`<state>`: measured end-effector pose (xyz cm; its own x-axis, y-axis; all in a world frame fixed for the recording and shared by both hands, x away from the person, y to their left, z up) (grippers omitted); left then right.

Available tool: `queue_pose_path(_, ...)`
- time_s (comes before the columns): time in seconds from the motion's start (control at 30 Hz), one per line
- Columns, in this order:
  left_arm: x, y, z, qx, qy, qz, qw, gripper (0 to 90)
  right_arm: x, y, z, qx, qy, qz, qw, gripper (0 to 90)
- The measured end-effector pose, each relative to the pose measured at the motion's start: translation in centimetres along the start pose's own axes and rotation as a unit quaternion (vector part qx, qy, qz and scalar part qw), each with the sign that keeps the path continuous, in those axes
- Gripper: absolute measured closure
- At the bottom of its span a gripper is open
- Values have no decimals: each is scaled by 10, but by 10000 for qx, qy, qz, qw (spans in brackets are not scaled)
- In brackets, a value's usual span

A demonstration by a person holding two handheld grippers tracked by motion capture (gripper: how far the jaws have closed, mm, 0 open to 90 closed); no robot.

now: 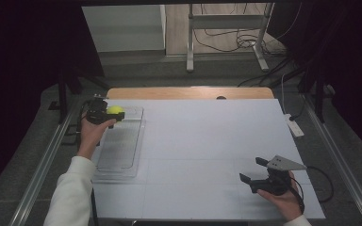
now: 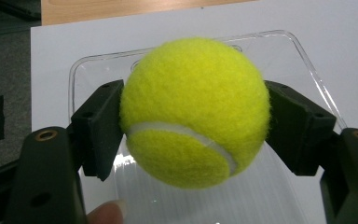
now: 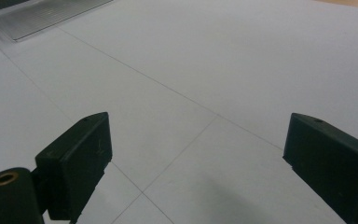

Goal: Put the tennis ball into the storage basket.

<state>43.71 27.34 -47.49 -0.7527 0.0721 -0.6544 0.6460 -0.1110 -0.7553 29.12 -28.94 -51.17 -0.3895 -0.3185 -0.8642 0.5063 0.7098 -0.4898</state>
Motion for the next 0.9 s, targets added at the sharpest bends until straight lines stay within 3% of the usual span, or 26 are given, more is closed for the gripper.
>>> queue_pose_path(0.9,8,22,1,-164,78,-454,9988,270,0,0,-2,-3,-14,7,10000,81)
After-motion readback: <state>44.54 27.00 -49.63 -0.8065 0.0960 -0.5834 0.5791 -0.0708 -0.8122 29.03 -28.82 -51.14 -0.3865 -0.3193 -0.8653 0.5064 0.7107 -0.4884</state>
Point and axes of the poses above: each handheld gripper's, and its own axes: y roughly forward along the jaws, x roughly out of its underside, z roughly to its right, the point moved 2 cm from there along y, roughly forward along the jaws, and after that the axes turned 7 degrees about -x, right-handed, at the moved point
